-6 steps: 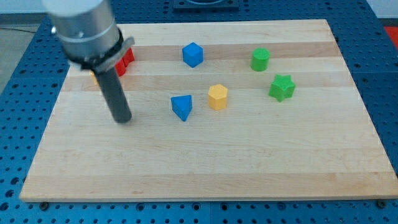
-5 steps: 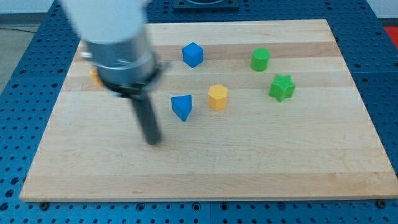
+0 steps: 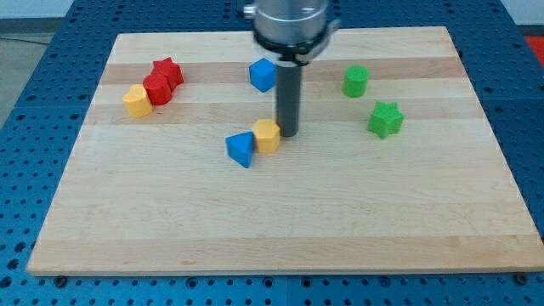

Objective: Move the yellow hexagon to the right side of the red circle

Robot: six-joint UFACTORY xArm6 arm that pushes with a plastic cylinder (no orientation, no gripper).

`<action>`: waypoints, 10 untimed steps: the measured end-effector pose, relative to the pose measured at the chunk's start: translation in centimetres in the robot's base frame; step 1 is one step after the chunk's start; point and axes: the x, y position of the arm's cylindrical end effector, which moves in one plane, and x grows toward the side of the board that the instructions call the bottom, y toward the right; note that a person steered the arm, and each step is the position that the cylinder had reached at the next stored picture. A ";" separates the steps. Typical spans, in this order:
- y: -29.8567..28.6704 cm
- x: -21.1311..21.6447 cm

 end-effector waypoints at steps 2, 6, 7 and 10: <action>1.4 3.1; -7.7 -3.1; -8.8 -4.4; -9.6 -6.7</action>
